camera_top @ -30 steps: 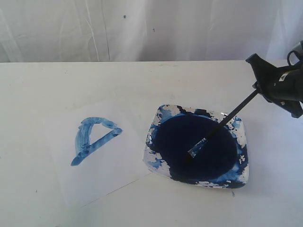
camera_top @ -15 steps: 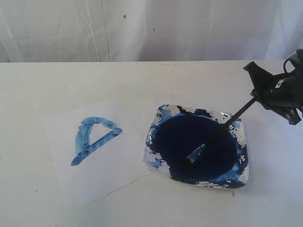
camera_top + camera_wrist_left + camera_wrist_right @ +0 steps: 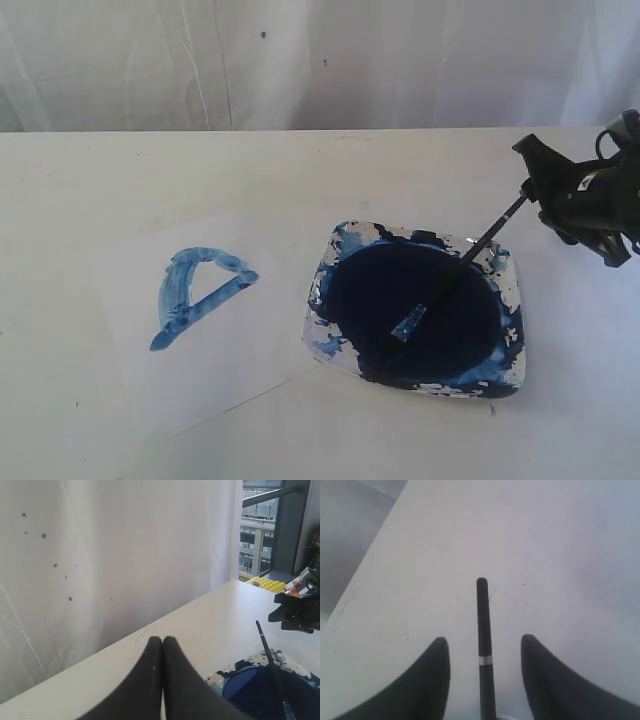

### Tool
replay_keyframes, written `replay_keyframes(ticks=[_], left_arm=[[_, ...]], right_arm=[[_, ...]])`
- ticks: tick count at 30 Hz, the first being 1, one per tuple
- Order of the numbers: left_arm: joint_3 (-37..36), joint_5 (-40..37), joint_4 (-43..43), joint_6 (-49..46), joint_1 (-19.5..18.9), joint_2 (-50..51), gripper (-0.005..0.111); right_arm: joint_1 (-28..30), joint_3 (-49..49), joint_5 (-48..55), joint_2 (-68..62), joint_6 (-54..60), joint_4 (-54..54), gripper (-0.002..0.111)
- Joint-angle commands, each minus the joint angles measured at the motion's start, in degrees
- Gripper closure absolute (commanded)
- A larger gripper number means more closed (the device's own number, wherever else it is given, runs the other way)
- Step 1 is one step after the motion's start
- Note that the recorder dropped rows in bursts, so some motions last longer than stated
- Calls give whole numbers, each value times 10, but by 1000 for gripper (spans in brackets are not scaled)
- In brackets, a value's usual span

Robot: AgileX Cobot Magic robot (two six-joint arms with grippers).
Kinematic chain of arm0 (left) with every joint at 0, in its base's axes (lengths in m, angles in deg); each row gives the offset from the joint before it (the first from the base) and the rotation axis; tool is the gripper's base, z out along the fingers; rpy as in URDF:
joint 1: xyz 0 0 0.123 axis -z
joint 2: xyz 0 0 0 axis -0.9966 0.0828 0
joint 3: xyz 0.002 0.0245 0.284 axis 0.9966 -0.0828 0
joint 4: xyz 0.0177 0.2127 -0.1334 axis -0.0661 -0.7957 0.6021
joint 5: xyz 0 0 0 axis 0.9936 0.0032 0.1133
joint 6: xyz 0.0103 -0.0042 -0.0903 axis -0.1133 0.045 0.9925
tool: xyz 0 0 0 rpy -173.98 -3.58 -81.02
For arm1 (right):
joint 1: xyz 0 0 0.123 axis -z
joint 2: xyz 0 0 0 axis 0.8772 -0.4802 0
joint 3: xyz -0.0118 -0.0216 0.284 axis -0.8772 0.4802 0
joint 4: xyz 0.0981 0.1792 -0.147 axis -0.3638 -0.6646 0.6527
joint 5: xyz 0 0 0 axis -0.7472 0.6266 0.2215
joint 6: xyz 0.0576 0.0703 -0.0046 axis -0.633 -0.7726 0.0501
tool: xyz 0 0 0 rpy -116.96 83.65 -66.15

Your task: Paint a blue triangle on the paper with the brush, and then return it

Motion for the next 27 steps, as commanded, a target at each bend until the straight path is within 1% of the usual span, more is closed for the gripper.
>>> replay_keyframes(ticks=[1, 4, 8, 9, 11, 14, 18, 22, 24, 27], left_arm=[[-1, 5, 3, 2, -2, -5, 107], [-1, -6, 3, 2, -2, -12, 107], [-1, -70, 3, 2, -2, -34, 107], [-1, -91, 3, 2, -2, -41, 107], [-1, -127, 3, 2, -2, -53, 107], [-1, -163, 3, 2, -2, -70, 107], [-2, -161, 3, 2, -2, -85, 107], [-26, -166, 3, 1, -2, -92, 107], [-49, -179, 3, 6, -2, -93, 107], [-90, -204, 3, 31, -2, -94, 107]], right_arm=[[5, 3, 23, 16, 2, 9, 64], [6, 3, 46, 44, 32, 9, 64], [6, 3, 77, 106, 167, 9, 67], [6, 3, 92, 131, 204, 9, 70], [6, 3, 116, 170, 241, 9, 76], [6, 14, 120, 235, 247, 9, 85], [6, 30, 113, 338, 281, 9, 95], [6, 56, 89, 459, 377, 9, 107], [6, 68, 94, 517, 410, 9, 108], [6, 79, 134, 599, 411, 9, 108]])
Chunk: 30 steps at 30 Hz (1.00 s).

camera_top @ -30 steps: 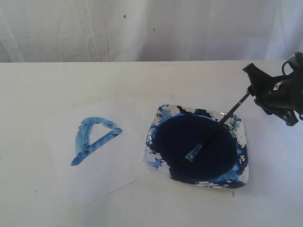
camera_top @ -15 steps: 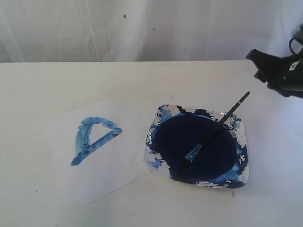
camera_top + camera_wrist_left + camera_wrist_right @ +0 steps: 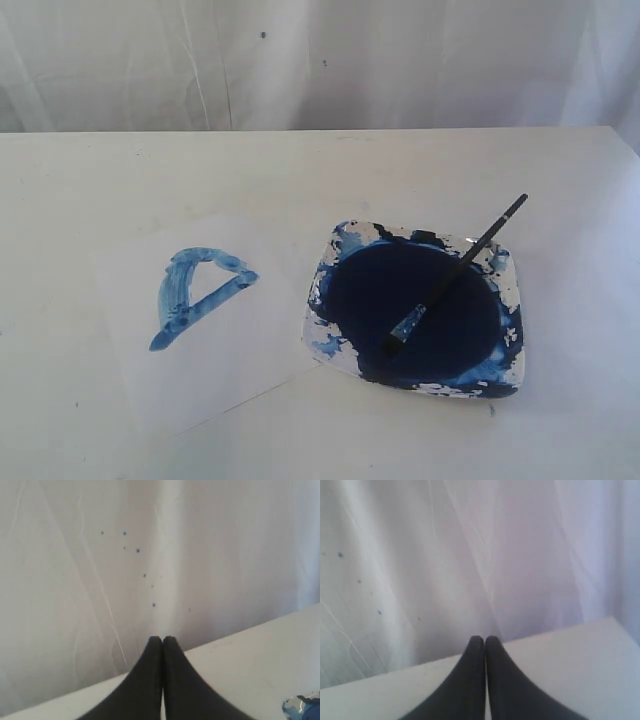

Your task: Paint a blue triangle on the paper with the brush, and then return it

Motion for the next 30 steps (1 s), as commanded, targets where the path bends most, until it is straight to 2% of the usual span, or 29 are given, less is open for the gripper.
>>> replay_keyframes(ticks=[1, 5, 9, 11, 30], left_arm=[[-58, -38, 9, 28, -2, -4, 107], [-113, -45, 84, 33, -1, -4, 107], [-169, -8, 213, -2, -1, -21, 107], [-174, 0, 236, -5, -1, -24, 107], [-174, 10, 227, -9, -1, -24, 107]], right_arm=[[6, 20, 50, 116, 31, 0, 108], [6, 28, 103, 177, 33, 13, 108], [6, 28, 111, 236, 33, 36, 108], [6, 28, 118, 247, 33, 36, 108], [2, 28, 117, 275, 29, 30, 108]])
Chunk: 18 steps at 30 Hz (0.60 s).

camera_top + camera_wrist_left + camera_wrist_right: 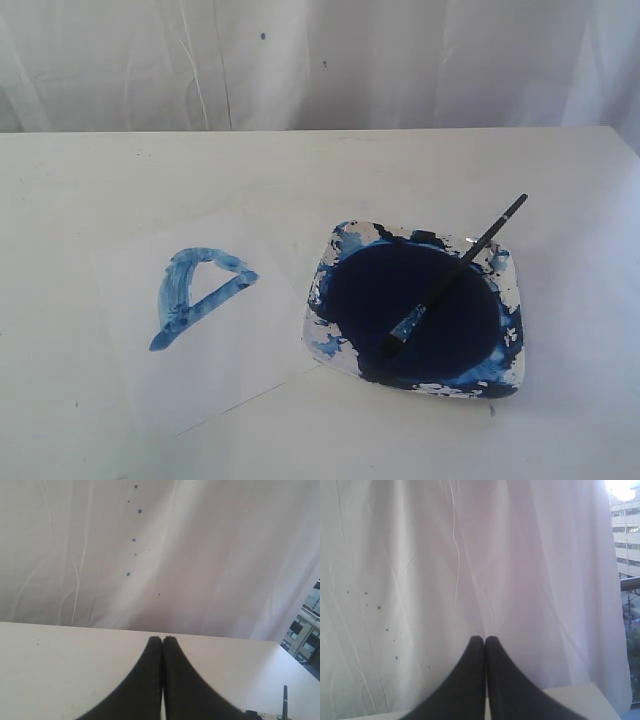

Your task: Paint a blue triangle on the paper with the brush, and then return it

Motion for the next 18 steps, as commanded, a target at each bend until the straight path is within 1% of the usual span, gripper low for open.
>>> replay_keyframes(ticks=[1, 4, 5, 7, 10, 11, 13, 15, 18], left_arm=[[-3, 4, 0, -4, -1, -6, 107], [-17, 4, 0, -4, -1, -15, 107], [-26, 3, -2, -21, -1, -21, 107], [-50, -13, 1, -86, -1, -34, 107], [-102, -48, 46, -107, -1, -57, 107], [-122, -63, 76, -115, -1, -68, 107], [-159, -84, 156, -164, -1, -90, 107], [-199, -88, 255, -251, -1, -113, 107], [-248, -88, 373, -381, -1, -142, 107]], right_arm=[[2, 3, -2, 2, 4, 1, 108], [2, 3, -2, 2, 4, 1, 108], [2, 3, -2, 2, 4, 1, 108], [2, 3, -2, 2, 4, 1, 108], [2, 3, -2, 2, 4, 1, 108], [2, 3, -2, 2, 4, 1, 108], [2, 3, -2, 2, 4, 1, 108], [2, 3, -2, 2, 4, 1, 108], [2, 3, -2, 2, 4, 1, 108]])
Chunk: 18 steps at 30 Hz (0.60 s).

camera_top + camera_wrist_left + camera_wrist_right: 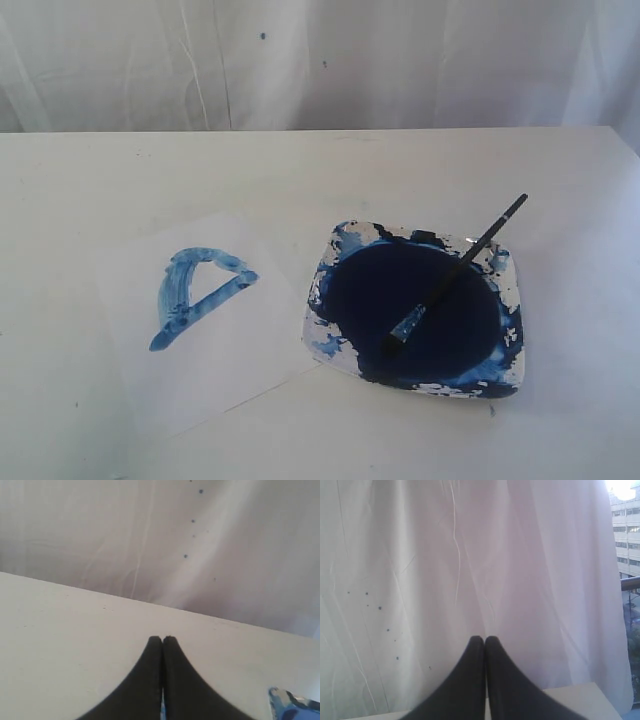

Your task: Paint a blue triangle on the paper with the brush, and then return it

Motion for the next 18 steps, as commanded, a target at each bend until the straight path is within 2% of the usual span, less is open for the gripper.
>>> replay_keyframes(ticks=[1, 7, 13, 18], left_arm=[[-68, -9, 177, -176, -1, -44, 107], [-94, -42, 360, -325, -1, -86, 107], [-94, -89, 406, -464, -1, -140, 107], [-94, -177, 558, -577, -1, -162, 107]], right_arm=[[2, 3, -3, 2, 4, 2, 108], [2, 3, -3, 2, 4, 1, 108], [2, 3, -3, 2, 4, 1, 108], [2, 3, -3, 2, 4, 1, 108]])
